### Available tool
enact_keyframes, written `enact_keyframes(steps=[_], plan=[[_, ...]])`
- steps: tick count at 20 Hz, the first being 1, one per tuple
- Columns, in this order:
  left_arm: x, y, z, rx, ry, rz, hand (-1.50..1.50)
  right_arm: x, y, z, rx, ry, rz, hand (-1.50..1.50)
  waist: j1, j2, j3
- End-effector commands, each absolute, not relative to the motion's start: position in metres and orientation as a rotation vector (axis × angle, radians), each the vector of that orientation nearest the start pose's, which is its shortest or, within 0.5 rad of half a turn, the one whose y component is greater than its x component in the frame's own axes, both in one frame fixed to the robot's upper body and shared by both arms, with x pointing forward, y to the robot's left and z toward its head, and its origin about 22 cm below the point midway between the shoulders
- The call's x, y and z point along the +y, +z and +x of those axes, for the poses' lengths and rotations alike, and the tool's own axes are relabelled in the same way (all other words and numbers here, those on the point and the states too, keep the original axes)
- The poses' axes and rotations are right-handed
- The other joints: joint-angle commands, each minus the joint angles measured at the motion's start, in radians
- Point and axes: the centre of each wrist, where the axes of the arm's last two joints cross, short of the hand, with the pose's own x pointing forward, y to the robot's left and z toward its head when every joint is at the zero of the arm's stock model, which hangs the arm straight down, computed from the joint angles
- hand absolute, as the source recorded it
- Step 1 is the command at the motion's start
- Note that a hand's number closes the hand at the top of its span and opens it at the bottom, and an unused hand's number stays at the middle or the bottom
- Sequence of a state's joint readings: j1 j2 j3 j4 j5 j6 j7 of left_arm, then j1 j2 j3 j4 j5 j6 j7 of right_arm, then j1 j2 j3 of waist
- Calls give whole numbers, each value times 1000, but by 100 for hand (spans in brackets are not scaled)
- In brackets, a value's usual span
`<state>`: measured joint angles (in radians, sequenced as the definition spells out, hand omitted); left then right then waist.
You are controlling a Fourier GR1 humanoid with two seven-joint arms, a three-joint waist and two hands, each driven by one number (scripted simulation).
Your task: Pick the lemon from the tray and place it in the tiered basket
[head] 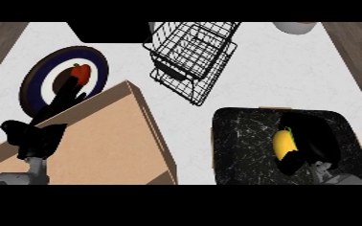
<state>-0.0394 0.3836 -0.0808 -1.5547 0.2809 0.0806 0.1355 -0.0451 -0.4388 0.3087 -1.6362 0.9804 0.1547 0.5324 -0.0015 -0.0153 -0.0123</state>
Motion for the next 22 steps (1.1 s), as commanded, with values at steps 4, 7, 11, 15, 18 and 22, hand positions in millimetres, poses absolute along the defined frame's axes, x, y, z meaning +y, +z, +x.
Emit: enact_keyframes(steps=[4, 7, 11, 15, 18, 22], plan=[[293, 28, 242, -1413, -92, 82, 0, -337, 25, 225, -837, 977, -1208, 150, -4, 14, 13], [285, 37, 253, -1420, -81, 78, 0, -322, 37, 225, -1014, 892, -1279, 150, -6, 14, 13], [310, 22, 244, -1408, -61, 98, 0, -306, 88, 218, -1347, 640, -1258, 150, -29, 8, 12], [301, 27, 240, -1404, -76, 85, 0, -280, 129, 203, -1588, 498, -1172, 150, -23, 4, 12], [304, 36, 254, -1438, -88, 84, 0, -267, 148, 206, -1648, 474, -1154, 150, -8, 13, 12], [296, 24, 252, -1424, -88, 79, 0, -248, 202, 200, -1665, 522, -1077, 150, 0, 14, 11]])
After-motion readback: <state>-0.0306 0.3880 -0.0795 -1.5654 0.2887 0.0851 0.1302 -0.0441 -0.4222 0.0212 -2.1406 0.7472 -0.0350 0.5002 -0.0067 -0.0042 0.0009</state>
